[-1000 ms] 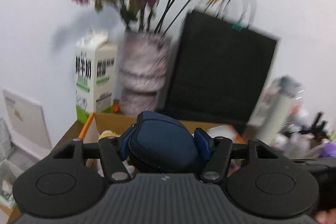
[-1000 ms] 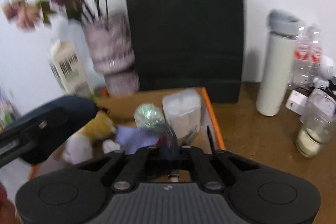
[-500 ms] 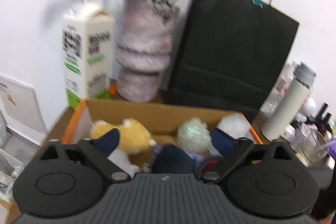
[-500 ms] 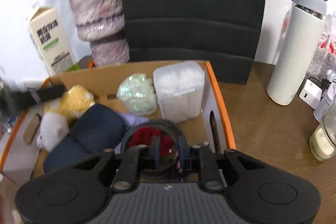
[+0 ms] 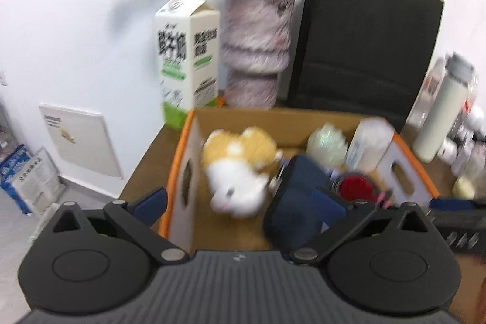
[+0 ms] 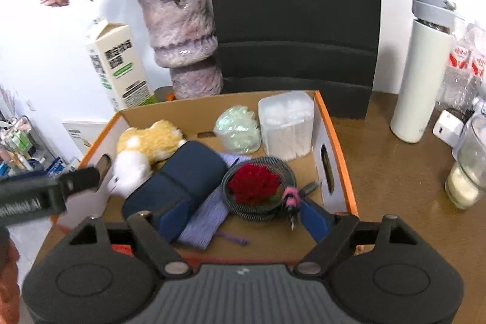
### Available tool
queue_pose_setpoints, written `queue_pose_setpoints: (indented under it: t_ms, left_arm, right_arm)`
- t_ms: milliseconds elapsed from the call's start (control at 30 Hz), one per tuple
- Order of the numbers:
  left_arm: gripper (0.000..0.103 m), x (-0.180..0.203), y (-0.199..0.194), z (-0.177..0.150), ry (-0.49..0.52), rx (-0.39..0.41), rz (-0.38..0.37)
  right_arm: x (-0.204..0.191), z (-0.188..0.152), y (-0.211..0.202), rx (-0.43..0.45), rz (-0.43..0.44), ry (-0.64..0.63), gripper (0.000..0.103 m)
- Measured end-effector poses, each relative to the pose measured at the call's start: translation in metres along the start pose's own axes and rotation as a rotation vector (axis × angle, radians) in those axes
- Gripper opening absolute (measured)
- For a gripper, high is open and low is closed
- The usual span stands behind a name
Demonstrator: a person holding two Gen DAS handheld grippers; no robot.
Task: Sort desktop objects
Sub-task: 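Carry both items over the red box and open both tools to drop them, then move both tools back over the white bottle cap and white oval case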
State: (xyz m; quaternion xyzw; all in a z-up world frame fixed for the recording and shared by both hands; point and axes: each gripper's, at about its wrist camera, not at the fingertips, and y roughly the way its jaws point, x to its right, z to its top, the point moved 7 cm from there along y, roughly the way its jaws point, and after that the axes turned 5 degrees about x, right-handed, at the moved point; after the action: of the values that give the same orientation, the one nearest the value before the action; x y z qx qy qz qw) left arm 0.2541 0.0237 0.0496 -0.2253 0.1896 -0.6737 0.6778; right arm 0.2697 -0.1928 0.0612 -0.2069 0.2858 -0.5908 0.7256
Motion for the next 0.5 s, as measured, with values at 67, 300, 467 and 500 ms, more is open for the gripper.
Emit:
queue_pose_setpoints:
  t_ms: [67,300,467,500]
  left_arm:
    - [0.103,-0.002,-0.013,-0.016,0.049,0.017,0.024]
    - [0.103,-0.013,-0.067,-0.068,0.111,0.076,0.065]
    - [0.103,-0.015,-0.097,-0.103,0.151,0.100,0.086]
    - [0.103,-0.015,-0.103,-0.111,0.140,0.100,0.076]
  right_arm:
    - [-0.001,-0.007,-0.016,0.056,-0.016,0.001,0.082]
    - [-0.012,-0.054,-0.071,0.228,-0.039,-0.053,0.092]
    - [-0.017,-0.105,-0.091,0.249,-0.041,-0.126,0.092]
    - [-0.018,-0.115,-0.094,0.247,-0.050,-0.145,0.092]
